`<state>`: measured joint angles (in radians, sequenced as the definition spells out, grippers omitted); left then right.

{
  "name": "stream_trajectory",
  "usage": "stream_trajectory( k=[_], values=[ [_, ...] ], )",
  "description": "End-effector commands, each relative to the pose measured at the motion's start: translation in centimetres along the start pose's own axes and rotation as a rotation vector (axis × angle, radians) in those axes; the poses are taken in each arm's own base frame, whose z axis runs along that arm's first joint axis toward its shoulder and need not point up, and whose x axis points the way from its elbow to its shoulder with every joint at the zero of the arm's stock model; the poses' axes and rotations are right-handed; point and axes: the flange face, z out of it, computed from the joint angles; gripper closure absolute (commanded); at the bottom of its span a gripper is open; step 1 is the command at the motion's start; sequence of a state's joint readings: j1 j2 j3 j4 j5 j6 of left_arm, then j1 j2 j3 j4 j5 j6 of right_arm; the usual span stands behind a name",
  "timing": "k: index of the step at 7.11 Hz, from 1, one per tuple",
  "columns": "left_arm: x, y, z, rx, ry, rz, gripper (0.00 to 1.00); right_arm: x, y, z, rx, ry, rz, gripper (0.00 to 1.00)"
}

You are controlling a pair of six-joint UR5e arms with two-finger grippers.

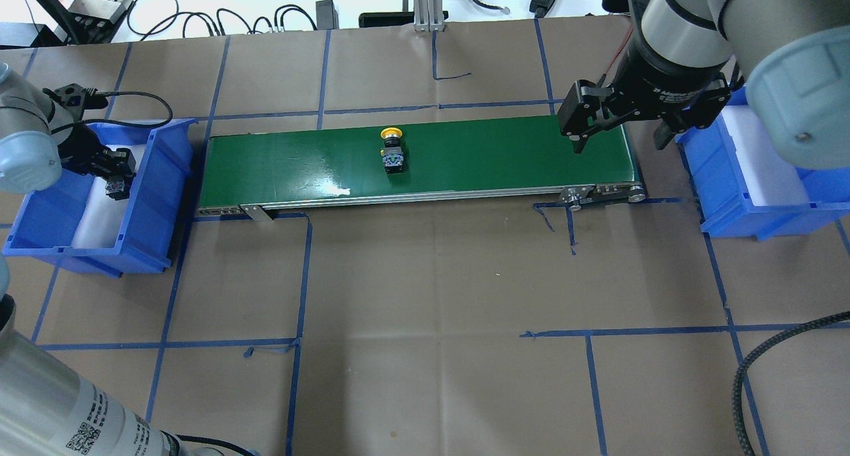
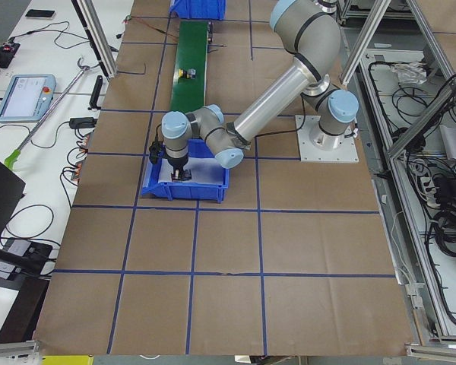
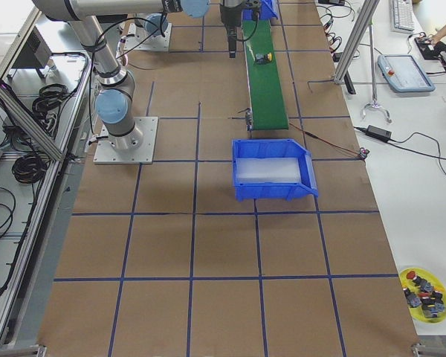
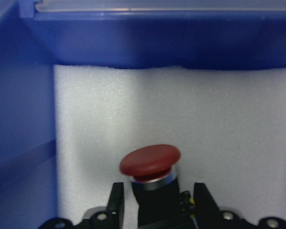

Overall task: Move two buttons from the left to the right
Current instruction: 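Lift the red button out of the bin toward the conveyor with left gripper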

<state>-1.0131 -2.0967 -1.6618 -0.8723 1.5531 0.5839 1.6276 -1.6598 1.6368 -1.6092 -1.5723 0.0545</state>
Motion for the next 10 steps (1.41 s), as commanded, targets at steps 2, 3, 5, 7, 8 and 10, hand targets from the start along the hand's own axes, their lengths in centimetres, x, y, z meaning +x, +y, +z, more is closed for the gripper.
stream_trajectory(
  k=[2,3,5,7,8,10],
  values=[
    [-0.2,-0.5,-2.9,0.032,-0.022,0.014,1.0,0.1,0.1,-0.4,0.008,-0.002,0.002,0.0],
    [-0.5,-0.7,-5.0,0.033,-0.029,0.023,1.0,0.1,0.3,-0.2,0.003,0.0,0.001,0.0],
    [-0.6,0.0,-14.3,-0.034,0.009,0.032,1.0,0.2,0.4,-0.1,-0.009,0.002,0.002,0.0],
    [0.3,0.1,-20.4,-0.067,0.032,0.039,1.0,0.3,0.5,0.1,-0.014,0.003,0.004,0.0],
    [1.1,-0.2,-20.4,-0.069,0.041,0.04,1.0,0.2,0.4,0.1,-0.014,0.003,0.004,0.0],
    [8.0,-2.5,-20.4,-0.07,0.039,0.101,1.0,0.2,0.5,0.1,-0.014,0.003,0.004,0.0]
  ],
)
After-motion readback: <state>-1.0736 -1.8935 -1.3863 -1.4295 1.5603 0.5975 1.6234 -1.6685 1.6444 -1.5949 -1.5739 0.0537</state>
